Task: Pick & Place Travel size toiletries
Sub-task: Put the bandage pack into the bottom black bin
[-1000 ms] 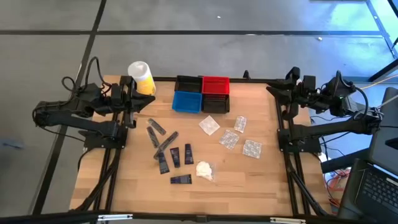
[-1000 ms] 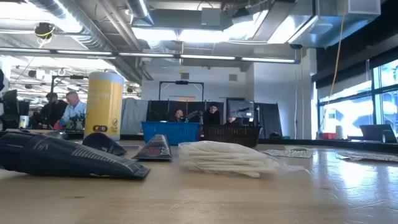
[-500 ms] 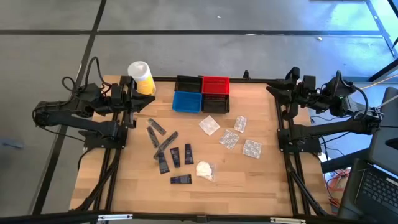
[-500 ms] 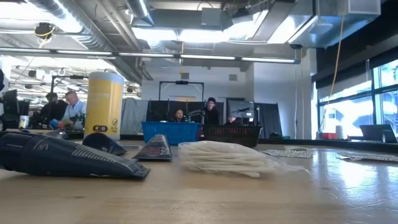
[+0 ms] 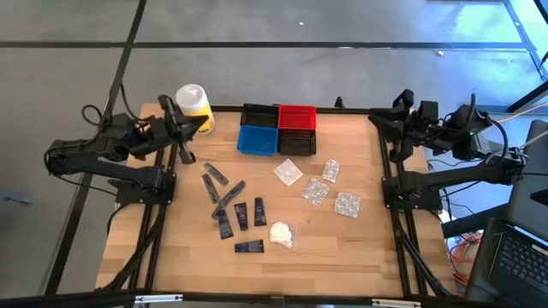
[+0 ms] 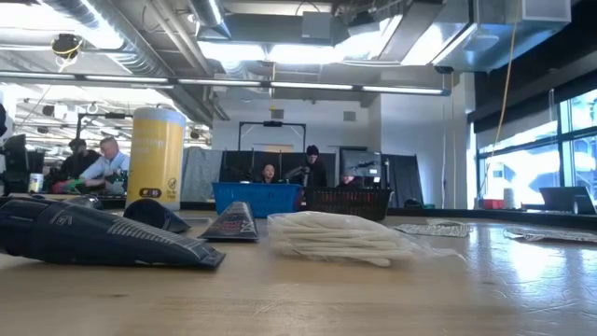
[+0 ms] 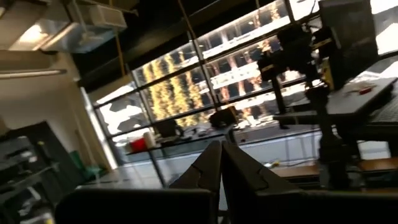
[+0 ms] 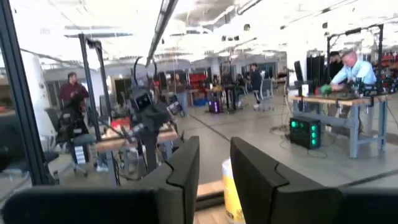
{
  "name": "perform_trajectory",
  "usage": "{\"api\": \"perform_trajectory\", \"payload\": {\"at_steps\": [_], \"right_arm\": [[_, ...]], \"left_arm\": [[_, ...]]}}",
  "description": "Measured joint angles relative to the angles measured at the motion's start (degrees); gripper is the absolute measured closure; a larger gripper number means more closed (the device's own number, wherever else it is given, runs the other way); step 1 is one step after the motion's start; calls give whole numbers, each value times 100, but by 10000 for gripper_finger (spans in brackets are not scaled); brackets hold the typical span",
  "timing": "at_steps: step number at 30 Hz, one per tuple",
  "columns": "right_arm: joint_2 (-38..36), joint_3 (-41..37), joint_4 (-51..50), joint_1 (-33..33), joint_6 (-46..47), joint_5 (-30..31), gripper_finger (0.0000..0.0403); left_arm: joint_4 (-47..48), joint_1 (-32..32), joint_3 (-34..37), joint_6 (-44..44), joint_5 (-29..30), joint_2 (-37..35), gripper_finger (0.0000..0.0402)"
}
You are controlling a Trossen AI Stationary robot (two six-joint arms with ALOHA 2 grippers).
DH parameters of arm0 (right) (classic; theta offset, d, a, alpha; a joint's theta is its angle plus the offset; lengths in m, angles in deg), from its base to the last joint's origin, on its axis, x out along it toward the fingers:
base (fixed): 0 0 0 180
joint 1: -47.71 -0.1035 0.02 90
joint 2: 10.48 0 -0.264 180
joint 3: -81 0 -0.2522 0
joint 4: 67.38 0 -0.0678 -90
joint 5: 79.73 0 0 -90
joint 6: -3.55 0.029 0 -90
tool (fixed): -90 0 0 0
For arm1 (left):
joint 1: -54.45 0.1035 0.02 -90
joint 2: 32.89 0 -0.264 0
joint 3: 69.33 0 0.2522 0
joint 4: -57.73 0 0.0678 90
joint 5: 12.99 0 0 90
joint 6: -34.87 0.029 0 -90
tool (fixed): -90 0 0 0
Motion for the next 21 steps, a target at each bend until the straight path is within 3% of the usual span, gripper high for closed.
{"api": "perform_trajectory", "payload": {"at_steps": [4, 9, 12, 16, 21], "right_arm": [[103, 2, 600, 0, -165, 87, 310], [358, 2, 1394, -1, -600, 92, 310], [627, 7, 1972, 4, -651, 109, 310], [1069, 118, 2336, 6, -785, 109, 310], [1734, 713, 1394, 0, -764, 106, 310]], "left_arm": [[-193, 2, 0, 123, 21, 112, 394], [-1468, 2, 0, -195, -96, 436, 394], [-2481, 0, 0, -563, -676, 653, 394], [-3613, 4, -54, -360, -1940, 992, 393], [-2537, 0, -597, -435, -2555, 1520, 393]]}}
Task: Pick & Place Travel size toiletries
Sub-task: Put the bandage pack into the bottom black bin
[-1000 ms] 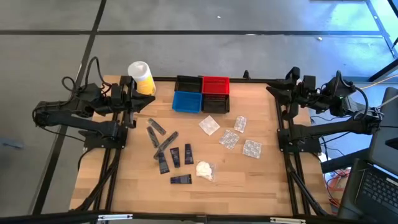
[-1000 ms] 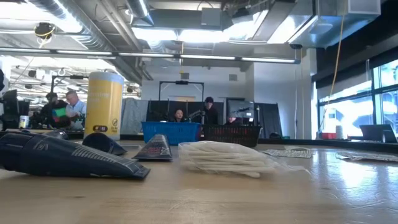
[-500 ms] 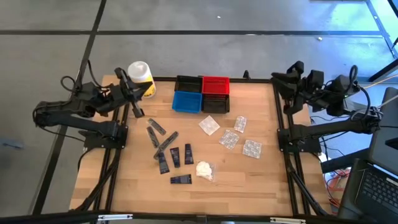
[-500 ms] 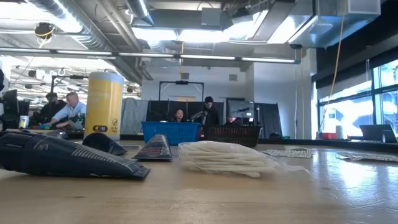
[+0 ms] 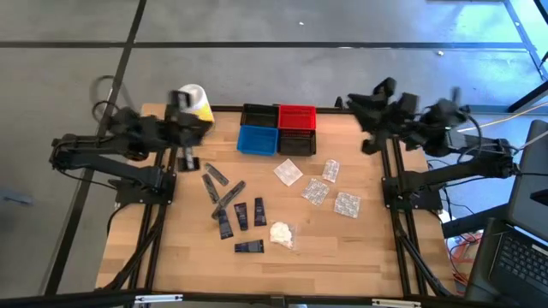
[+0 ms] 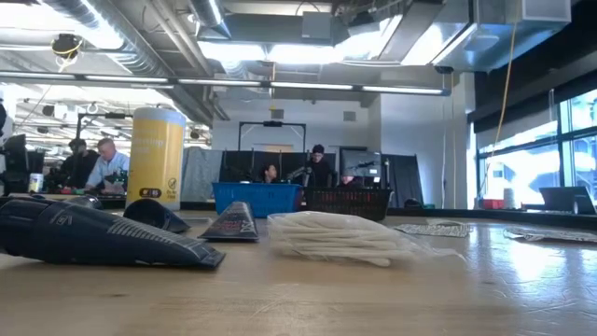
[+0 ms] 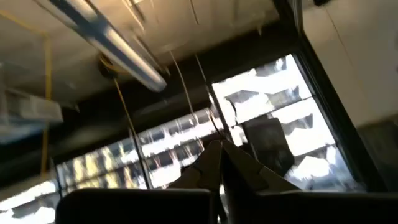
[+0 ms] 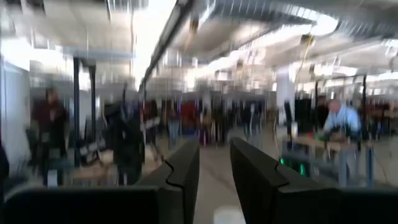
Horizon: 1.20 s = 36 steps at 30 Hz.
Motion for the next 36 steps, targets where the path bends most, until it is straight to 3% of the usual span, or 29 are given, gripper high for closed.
{"api": "perform_trajectory", "payload": {"at_steps": [5, 12, 20, 29, 36], "right_arm": [[563, 492, -1667, -90, 232, -83, 310], [914, 555, -3775, -90, 992, -63, 310], [967, 474, -5373, -90, 1859, -61, 310], [967, 469, -7035, -90, 2375, 220, 310], [967, 466, -7366, -90, 2583, 805, 310]], "left_arm": [[1396, -112, -300, -140, 113, 438, 393], [2661, -261, -308, -448, 622, 532, 393], [4291, -284, -308, -1019, 624, 614, 393], [4691, -280, -308, -1040, 926, 985, 386], [4822, -233, -308, -1311, 1566, 1220, 309]]}}
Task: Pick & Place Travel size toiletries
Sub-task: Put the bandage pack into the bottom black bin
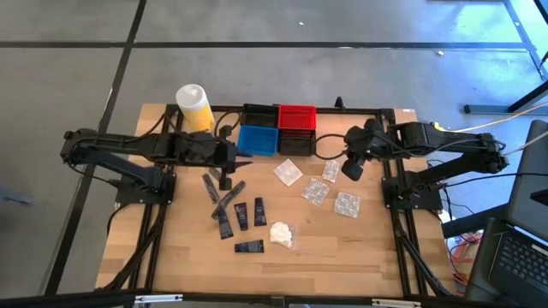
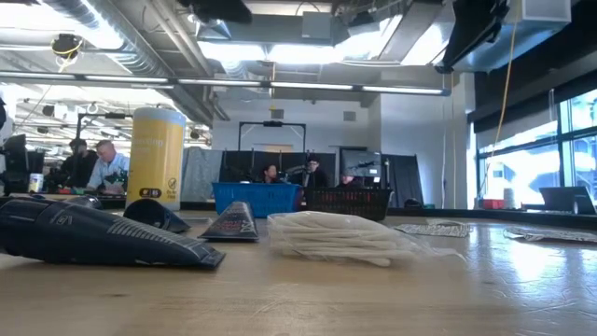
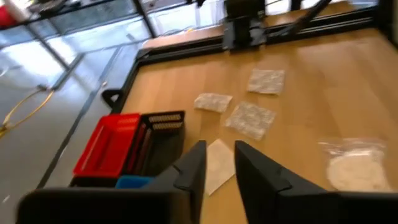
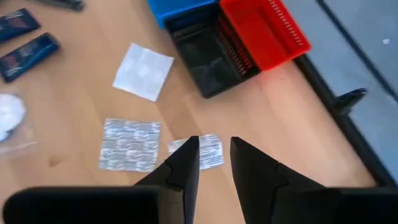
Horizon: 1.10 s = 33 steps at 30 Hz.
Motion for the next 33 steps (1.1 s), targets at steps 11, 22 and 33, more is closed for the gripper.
{"api": "perform_trajectory", "payload": {"at_steps": [11, 22, 33], "right_arm": [[-2, -743, 295, 0, 901, 186, 276], [-2, -1636, 1533, 6, 1302, -210, 177], [107, -2490, 2510, 403, 1378, -600, 139]], "left_arm": [[-193, -5, 512, -279, 263, -100, 207], [-1520, -5, 1431, -250, 185, -607, 206], [-3244, -3, 2310, -140, 67, -834, 206]]}}
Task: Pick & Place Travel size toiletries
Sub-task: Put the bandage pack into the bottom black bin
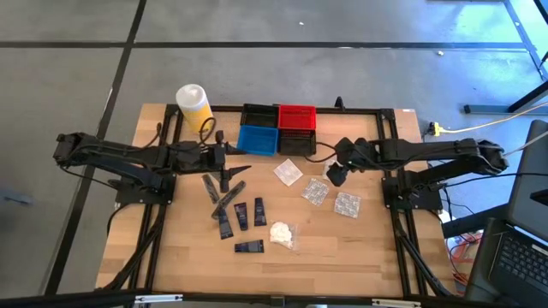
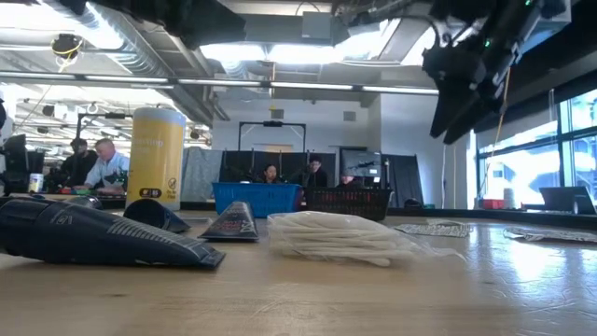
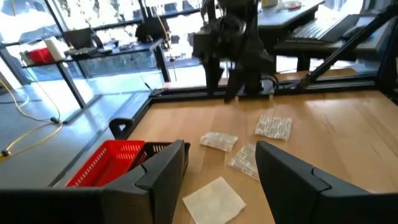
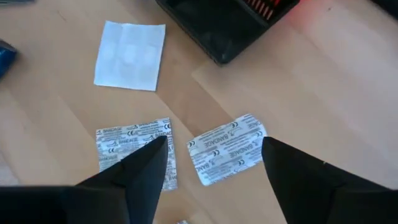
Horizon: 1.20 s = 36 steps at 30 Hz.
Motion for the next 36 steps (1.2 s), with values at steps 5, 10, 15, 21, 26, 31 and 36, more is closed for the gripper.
{"api": "perform_trajectory", "payload": {"at_steps": [5, 10, 15, 21, 26, 31, 36], "right_arm": [[394, -181, 459, 93, 111, -78, 145], [947, -74, 655, 84, -47, -339, 155], [1236, 7, 650, -102, -437, -485, 158], [1434, 12, 463, -587, -499, -528, 162], [1557, 14, 168, -878, -512, -234, 166], [1667, 14, -66, -1004, -519, 207, 166], [1824, 14, -118, -1042, -685, 465, 168]], "left_arm": [[-104, 0, 25, 1, 13, 0, 206], [-158, -2, 25, 1, 13, 2, 206], [-211, 0, 25, 21, 15, 2, 206], [-225, 0, 25, 60, 17, 2, 206], [-242, 0, 25, 96, 17, 2, 206], [-244, 0, 25, 104, 19, 2, 206], [-244, 0, 25, 144, 20, 2, 206]]}}
